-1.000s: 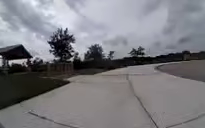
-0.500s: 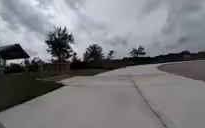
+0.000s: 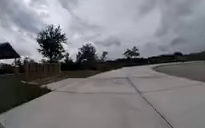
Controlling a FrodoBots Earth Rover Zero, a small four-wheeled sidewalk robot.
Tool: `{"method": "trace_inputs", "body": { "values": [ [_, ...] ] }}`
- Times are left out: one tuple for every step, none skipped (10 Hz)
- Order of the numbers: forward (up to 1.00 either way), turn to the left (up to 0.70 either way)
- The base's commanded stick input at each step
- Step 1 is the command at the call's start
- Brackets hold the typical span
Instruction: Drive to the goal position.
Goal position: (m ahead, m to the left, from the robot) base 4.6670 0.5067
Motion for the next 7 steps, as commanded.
{"method": "trace_inputs", "body": {
  "values": [
    [0.85,0.00],
    [0.85,0.00],
    [0.85,0.00],
    [0.85,0.00],
    [0.85,0.00],
    [0.85,0.00],
    [0.85,0.00]
  ]
}}
